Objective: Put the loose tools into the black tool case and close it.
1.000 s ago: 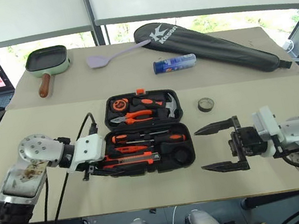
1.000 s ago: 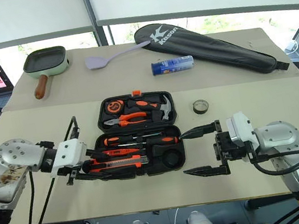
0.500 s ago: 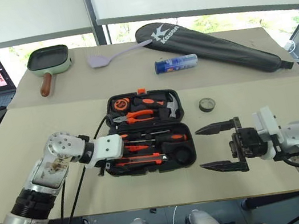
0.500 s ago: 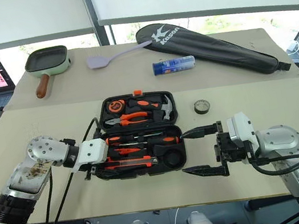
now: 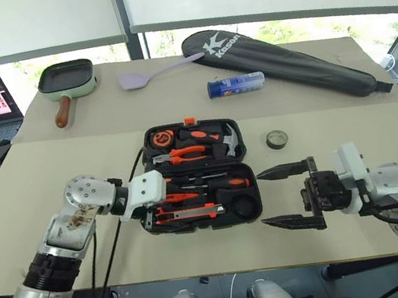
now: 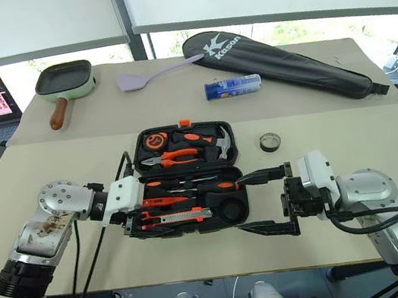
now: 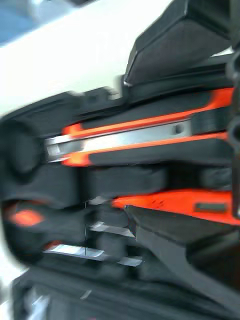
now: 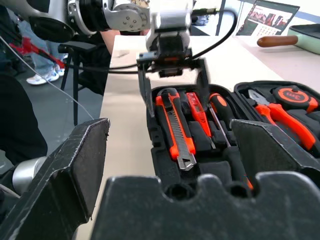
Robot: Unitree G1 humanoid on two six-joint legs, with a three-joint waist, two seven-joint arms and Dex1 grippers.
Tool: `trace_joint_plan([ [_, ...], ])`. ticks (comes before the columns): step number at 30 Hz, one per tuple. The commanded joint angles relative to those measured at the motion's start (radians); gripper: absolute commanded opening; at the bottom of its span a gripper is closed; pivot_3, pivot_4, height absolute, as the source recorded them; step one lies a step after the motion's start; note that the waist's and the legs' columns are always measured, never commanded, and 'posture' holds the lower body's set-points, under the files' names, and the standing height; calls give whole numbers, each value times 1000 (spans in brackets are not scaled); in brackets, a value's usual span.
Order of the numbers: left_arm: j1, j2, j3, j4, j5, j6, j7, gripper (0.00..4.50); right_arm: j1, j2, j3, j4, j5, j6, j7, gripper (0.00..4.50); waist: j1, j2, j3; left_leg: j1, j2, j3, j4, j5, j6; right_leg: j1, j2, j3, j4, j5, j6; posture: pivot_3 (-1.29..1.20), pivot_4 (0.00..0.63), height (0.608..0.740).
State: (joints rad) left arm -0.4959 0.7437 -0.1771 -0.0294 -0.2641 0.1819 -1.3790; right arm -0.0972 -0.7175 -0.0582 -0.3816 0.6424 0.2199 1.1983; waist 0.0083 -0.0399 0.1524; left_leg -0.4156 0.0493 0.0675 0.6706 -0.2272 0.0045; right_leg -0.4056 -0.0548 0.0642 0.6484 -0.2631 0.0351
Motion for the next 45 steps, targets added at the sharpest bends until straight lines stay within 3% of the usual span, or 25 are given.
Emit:
trace_joint_plan([
  [1, -7, 3, 101, -5, -107, 13, -12, 3958, -13, 2, -15, -8, 13, -1, 2, 4500, -1, 0, 0, 0, 0, 0, 0, 0, 0, 0, 0, 0, 0, 0, 0, 0, 150, 740],
  [2, -5, 3, 106, -3, -115, 14, -16, 3958, -14, 3, -14, -5, 13, -2, 3, 4500, -1, 0, 0, 0, 0, 0, 0, 0, 0, 0, 0, 0, 0, 0, 0, 0, 150, 740],
  [5, 27, -1, 114, 30, -120, -38, -42, 3198, -20, 12, -13, 9, 11, -7, -1, 4500, -1, 0, 0, 0, 0, 0, 0, 0, 0, 0, 0, 0, 0, 0, 0, 0, 150, 740],
  [13, 103, -70, 35, 124, 11, -219, 16, 80, -28, 37, -12, 34, -3, -21, -5, 4500, 4, 0, 0, 0, 0, 0, 2, 0, 0, 1, 0, -1, 0, 0, 0, 0, 150, 740],
  [24, 110, -63, -79, 206, 170, -267, 52, 80, -11, 51, -13, 39, -10, -32, -5, 4500, 4, 2, -2, 2, 0, 0, 5, 0, 0, 4, 0, -1, 2, 1, 1, 0, 150, 740],
  [29, 123, -91, -136, 175, 193, -111, 98, 80, -14, 64, -10, 46, -16, -38, -7, 4500, 2, 4, -5, 11, 0, 0, 5, -1, 2, 13, 0, -1, 0, 1, 1, 0, 150, 740],
  [33, 125, -108, -146, 170, 191, -126, 117, 80, -15, 74, -8, 49, -22, -43, -9, 4500, 3, 7, -8, 13, 0, 0, 5, -1, 2, 16, -1, -1, 0, 0, 1, 0, 150, 740],
  [39, 137, -131, -48, 155, 102, -199, 158, 80, -2, 80, -26, 54, -31, -57, -13, 4500, 2, 9, -9, 13, 0, 0, 5, -1, 2, 16, 0, -1, 0, 0, 1, 0, 150, 740],
  [43, 151, -155, 141, 60, -153, -116, 156, 80, 18, 63, -132, 106, -20, -64, -64, 4500, 1, 8, -9, 10, 0, 0, 5, -1, 2, 12, -1, -1, 0, 1, 1, 0, 150, 740],
  [45, 183, -117, 206, -8, -228, -43, 161, 579, 62, 50, -203, 169, -40, -101, -71, 4500, 2, 7, -8, 8, 0, -1, 5, -1, 2, 11, -1, -1, 0, 1, 1, 0, 150, 740],
])
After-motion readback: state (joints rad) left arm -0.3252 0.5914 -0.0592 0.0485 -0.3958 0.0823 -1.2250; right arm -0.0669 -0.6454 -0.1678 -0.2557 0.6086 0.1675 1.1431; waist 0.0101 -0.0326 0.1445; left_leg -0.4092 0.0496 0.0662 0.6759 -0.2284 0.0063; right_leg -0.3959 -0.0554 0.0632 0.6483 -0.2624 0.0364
